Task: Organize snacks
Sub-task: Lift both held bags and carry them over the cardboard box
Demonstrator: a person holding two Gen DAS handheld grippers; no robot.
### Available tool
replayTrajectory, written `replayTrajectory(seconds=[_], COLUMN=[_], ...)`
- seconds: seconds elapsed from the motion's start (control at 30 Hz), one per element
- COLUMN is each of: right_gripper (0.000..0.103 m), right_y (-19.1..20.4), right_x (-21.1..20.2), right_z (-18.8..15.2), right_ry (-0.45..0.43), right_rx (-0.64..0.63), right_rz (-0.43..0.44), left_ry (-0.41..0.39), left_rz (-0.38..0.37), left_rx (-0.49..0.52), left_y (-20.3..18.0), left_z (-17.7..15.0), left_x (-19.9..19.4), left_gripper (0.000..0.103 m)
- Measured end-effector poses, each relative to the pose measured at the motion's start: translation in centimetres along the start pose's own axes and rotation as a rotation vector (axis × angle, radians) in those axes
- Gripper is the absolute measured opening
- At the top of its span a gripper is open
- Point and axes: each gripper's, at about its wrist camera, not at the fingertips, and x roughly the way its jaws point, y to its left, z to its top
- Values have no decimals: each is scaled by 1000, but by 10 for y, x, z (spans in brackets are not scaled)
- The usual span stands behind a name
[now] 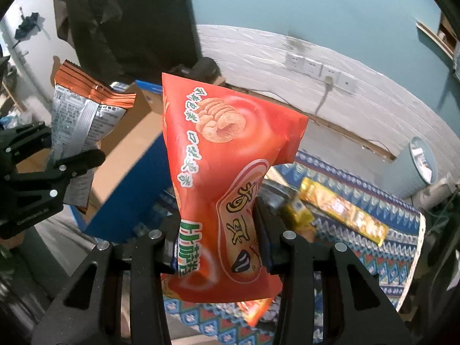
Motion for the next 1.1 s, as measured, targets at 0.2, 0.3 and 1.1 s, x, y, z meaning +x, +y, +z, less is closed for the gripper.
replayTrajectory(seconds=[0.2,0.3,1.1], right_gripper=[40,40,40], right_y=[29,45,142], right_x=[11,18,96], right_z=[29,41,91], right_ry=[-4,0,99], right_rx=[-35,-47,-172], right_rz=[23,39,135], left_ry=[4,10,113], left_rz=[30,43,134], left_rx=[-58,-88,-268], left_y=[33,49,150], left_z=[-4,-9,-61], left_x=[2,4,41], left_gripper=[36,36,36])
